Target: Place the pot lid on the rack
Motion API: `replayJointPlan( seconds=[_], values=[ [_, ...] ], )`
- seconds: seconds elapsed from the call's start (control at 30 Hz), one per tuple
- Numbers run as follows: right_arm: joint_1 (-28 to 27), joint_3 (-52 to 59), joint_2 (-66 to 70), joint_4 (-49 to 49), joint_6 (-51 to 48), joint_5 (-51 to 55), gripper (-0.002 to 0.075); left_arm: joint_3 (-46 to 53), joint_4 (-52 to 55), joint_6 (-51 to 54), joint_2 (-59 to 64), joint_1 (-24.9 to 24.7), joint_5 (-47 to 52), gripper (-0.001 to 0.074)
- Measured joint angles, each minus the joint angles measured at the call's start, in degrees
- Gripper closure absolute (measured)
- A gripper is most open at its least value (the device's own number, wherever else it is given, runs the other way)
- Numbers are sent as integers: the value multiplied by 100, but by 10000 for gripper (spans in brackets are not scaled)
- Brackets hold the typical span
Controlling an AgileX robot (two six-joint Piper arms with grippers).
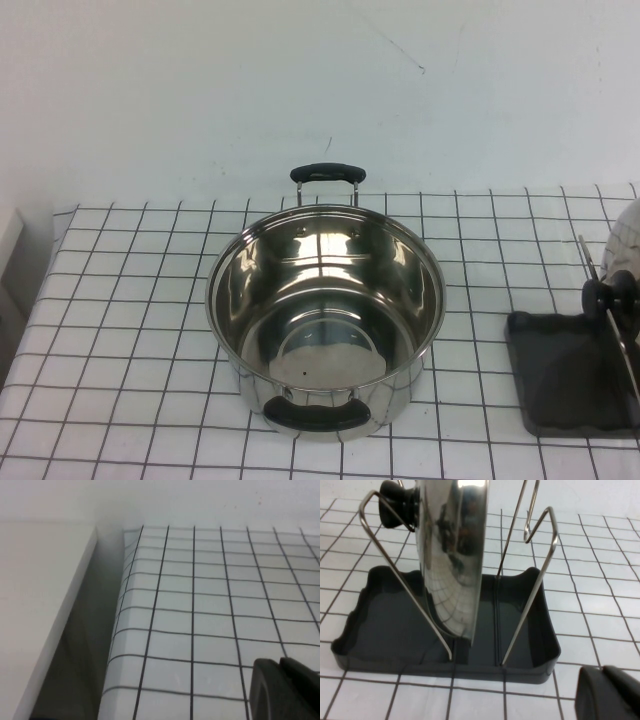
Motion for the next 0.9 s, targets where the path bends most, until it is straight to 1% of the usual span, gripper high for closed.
replayJointPlan(
  seconds=[0.1, 0.17, 0.23, 0.47, 0.67, 0.9],
  values=[
    [0, 0, 0, 0, 0, 0, 728, 127, 504, -685, -8, -22, -109, 736],
    [0, 0, 0, 0, 0, 0, 728, 148, 887, -1219, -8, -137, -280, 736],
    [0, 0, 0, 0, 0, 0, 729, 168, 1095, -1419, -13, -278, -363, 736],
    [0, 0, 0, 0, 0, 0, 729, 168, 1177, -1025, -21, -826, -254, 736],
    [0, 0, 0, 0, 0, 0, 729, 168, 1177, -983, -21, -864, -242, 736],
    [0, 0, 0, 0, 0, 0, 729, 168, 929, -978, -21, -864, -220, 736]
  ],
)
